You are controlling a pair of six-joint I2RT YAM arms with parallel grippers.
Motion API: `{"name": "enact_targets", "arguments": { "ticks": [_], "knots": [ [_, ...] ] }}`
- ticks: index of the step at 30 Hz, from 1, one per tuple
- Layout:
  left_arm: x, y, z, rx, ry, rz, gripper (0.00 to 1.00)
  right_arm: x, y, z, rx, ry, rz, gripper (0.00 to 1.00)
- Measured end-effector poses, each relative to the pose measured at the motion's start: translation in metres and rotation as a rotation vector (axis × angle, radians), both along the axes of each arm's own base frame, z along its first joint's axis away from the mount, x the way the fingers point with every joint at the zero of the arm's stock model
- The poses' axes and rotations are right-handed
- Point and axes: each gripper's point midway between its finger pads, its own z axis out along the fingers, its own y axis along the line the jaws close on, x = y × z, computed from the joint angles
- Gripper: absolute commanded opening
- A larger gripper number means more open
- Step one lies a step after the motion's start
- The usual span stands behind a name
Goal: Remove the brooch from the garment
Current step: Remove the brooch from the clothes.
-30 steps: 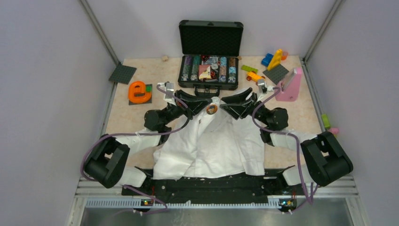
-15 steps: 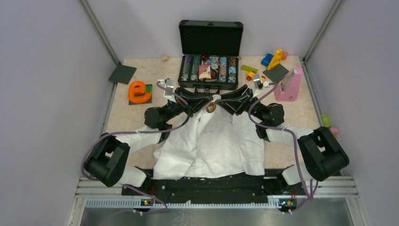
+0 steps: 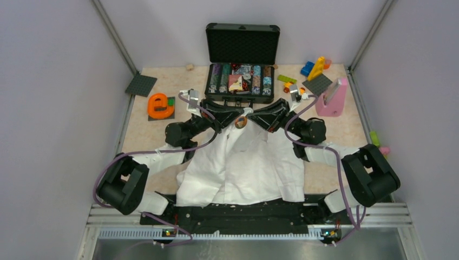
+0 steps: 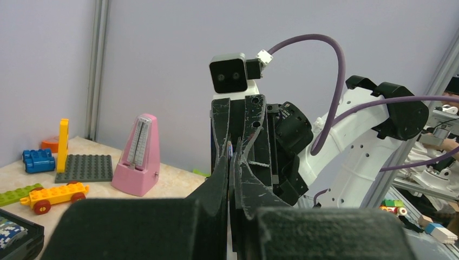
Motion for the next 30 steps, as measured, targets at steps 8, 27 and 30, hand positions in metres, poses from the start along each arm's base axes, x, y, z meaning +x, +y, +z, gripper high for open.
{"name": "enact_targets", "arguments": {
  "ticks": [8, 27, 30],
  "knots": [
    [-0.003, 0.001, 0.003, 0.003, -0.042, -0.002, 0.0, -0.002, 0.002, 0.003, 0.002, 0.008, 0.035, 0.06],
    [-0.001, 0.001, -0.006, 0.025, -0.159, 0.052, 0.0, 0.002, 0.005, -0.003, -0.004, 0.059, 0.05, 0.0],
    [0.001, 0.002, -0.009, 0.034, -0.175, 0.07, 0.0, 0.004, 0.006, -0.006, -0.002, 0.089, 0.055, 0.0]
  ]
}}
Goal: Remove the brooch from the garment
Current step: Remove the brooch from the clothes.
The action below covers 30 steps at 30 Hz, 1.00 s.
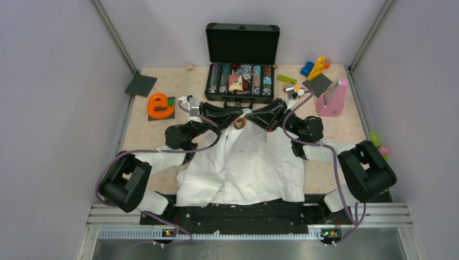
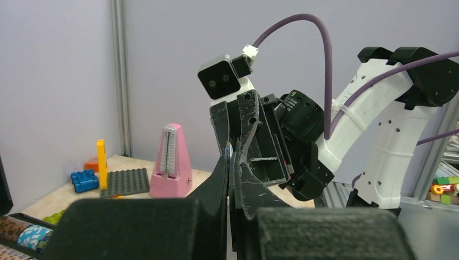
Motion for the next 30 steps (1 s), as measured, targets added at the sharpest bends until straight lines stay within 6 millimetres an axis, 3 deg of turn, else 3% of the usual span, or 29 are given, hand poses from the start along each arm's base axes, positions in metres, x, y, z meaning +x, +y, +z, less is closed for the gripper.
{"name": "enact_targets", "arguments": {
  "ticks": [19, 25, 28, 30],
  "knots": [
    [0.003, 0.008, -0.006, 0.076, -0.178, 0.145, 0.0, 0.004, 0.009, -0.004, -0.003, 0.156, 0.093, 0.0],
    [0.001, 0.009, -0.006, 0.126, -0.174, 0.159, 0.25, 0.0, 0.012, -0.004, -0.037, 0.125, 0.114, 0.0],
    [-0.001, 0.007, -0.012, 0.171, -0.14, 0.132, 0.26, -0.005, 0.013, -0.001, -0.075, 0.098, 0.132, 0.0],
    [-0.004, 0.005, -0.011, 0.194, -0.125, 0.112, 0.18, -0.008, 0.013, 0.0, -0.108, 0.08, 0.138, 0.0]
  ]
}}
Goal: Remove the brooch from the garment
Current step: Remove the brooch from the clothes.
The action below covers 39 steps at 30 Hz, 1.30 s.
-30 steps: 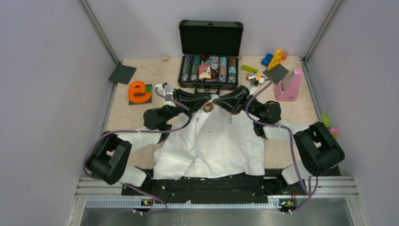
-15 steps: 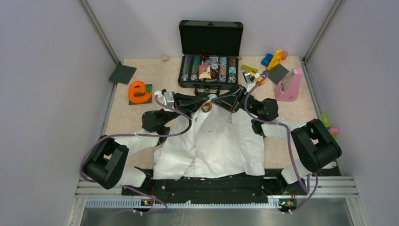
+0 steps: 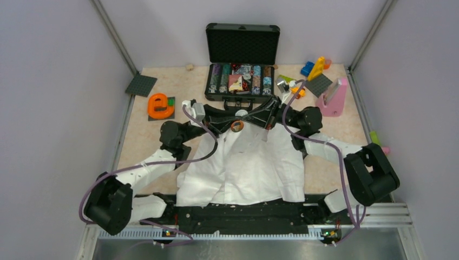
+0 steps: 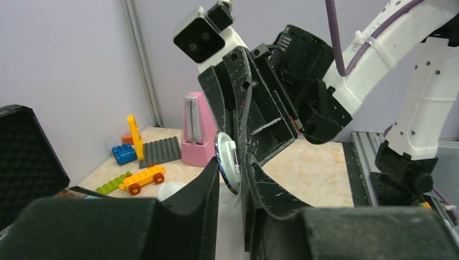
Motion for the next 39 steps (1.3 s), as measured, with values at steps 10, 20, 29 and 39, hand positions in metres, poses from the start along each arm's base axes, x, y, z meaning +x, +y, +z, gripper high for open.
{"name": "enact_targets", "arguments": {
  "ticks": [10, 20, 29, 39],
  "knots": [
    [-0.02, 0.008, -0.003, 0.094, 0.111, -0.019, 0.27, -0.009, 0.003, 0.002, -0.228, -0.153, 0.061, 0.0],
    [-0.024, 0.007, -0.022, 0.163, 0.219, -0.051, 0.22, -0.012, -0.001, -0.011, -0.396, -0.228, 0.125, 0.0],
    [-0.029, 0.006, -0.03, 0.189, 0.287, -0.088, 0.36, -0.016, -0.004, -0.024, -0.448, -0.271, 0.154, 0.0],
    [-0.024, 0.006, -0.023, 0.173, 0.324, -0.097, 0.2, -0.018, -0.005, -0.031, -0.466, -0.288, 0.159, 0.0]
  ]
}}
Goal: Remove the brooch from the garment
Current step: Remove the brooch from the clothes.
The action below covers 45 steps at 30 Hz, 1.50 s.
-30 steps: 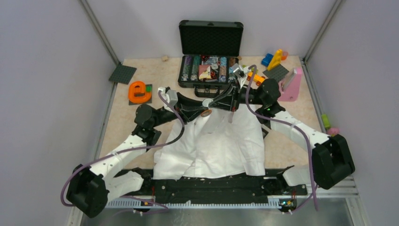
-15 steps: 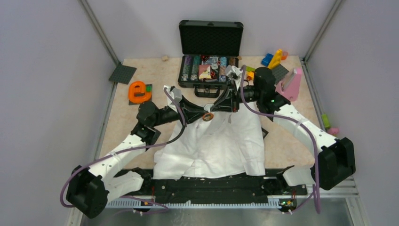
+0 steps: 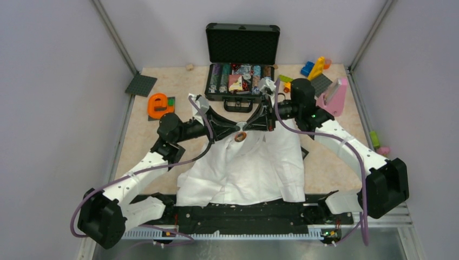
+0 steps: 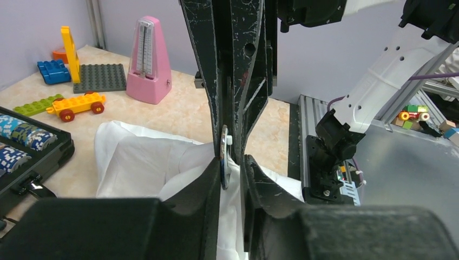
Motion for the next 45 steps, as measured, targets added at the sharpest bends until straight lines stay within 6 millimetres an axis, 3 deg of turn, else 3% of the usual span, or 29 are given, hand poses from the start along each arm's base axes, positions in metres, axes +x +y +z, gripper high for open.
{"name": "enact_targets", "arguments": {
  "ticks": [3, 7, 10, 11, 13, 17, 19, 24, 31, 40, 45],
  "knots": [
    [0.002, -0.002, 0.0, 0.002, 0.007, -0.006, 0.15, -0.001, 0.001, -0.001, -0.003, 0.0, 0.004, 0.0],
    [0.003, -0.002, 0.001, 0.001, 0.012, -0.009, 0.0, -0.003, 0.001, -0.001, -0.004, 0.002, 0.009, 0.0],
    [0.003, -0.002, 0.001, 0.007, 0.012, -0.012, 0.0, -0.003, 0.001, -0.001, -0.004, -0.001, 0.01, 0.0],
    [0.003, -0.002, 0.001, 0.009, 0.01, -0.012, 0.0, -0.002, 0.001, 0.0, -0.004, -0.002, 0.009, 0.06],
    [0.004, -0.002, 0.002, 0.014, 0.007, -0.012, 0.0, -0.003, 0.001, 0.0, -0.003, -0.004, 0.01, 0.29],
    [0.003, -0.002, 0.002, 0.018, 0.001, -0.004, 0.0, 0.001, 0.003, 0.002, 0.001, -0.003, -0.009, 0.5],
    [0.001, 0.001, 0.006, 0.005, -0.011, 0.009, 0.0, 0.003, 0.004, 0.005, 0.023, -0.019, -0.023, 0.55],
    [0.002, 0.006, 0.023, -0.059, -0.041, 0.037, 0.0, -0.004, 0.0, 0.0, 0.065, -0.01, -0.057, 0.57],
    [0.001, 0.012, 0.033, -0.138, -0.035, 0.043, 0.0, 0.003, 0.003, 0.017, 0.187, -0.027, -0.115, 0.59],
    [-0.004, 0.015, 0.049, -0.2, -0.059, 0.027, 0.0, 0.003, 0.005, 0.056, 0.336, -0.047, -0.141, 0.52],
    [-0.004, 0.014, 0.049, -0.204, -0.052, 0.024, 0.0, -0.005, 0.014, 0.059, 0.355, -0.038, -0.125, 0.51]
  ]
}}
